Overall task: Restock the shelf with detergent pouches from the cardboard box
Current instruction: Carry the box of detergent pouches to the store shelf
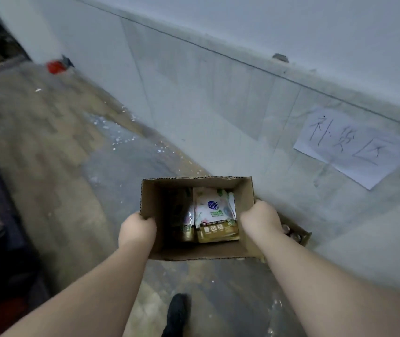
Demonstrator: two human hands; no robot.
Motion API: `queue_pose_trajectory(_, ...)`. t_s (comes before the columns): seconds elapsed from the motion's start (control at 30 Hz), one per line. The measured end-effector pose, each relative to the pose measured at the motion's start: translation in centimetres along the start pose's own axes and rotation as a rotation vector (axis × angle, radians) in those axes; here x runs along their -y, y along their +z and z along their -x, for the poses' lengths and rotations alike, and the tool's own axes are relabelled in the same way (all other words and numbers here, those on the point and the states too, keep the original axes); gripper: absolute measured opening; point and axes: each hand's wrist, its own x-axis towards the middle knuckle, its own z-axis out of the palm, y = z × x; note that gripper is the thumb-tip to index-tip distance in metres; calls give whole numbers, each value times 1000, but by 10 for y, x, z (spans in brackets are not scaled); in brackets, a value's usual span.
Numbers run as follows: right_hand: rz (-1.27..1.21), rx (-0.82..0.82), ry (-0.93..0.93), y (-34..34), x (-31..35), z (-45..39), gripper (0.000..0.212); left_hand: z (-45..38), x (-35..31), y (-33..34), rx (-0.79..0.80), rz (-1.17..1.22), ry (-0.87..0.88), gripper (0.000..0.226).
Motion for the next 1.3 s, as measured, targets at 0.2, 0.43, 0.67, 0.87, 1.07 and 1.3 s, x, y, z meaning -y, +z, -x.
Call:
queue_pose_trajectory(0.2,158,113,-275,-4,30,56,17,79,63,-57,-197,127,-159,13)
queue_pose_trajectory(0.43,303,263,-534,37,62,139,23,160,160,-111,-381,259,-341,15)
queue_pose_trajectory(0.67,394,412,-757,120,85,260,14,240,286,-169,-546,329,-555,17)
queue_pose_trajectory(0.87,475,540,-914,202,78,408,13,326,429,-213,-633,398,-750,20)
queue_pose_trajectory(1.07,516,630,-1049,280,51,587,12,434,582,-267,-701,506,-933,28)
queue_pose_trajectory(1.3,565,785,-1243,354,22,783,15,567,720,-326,-855,620,-1117,32)
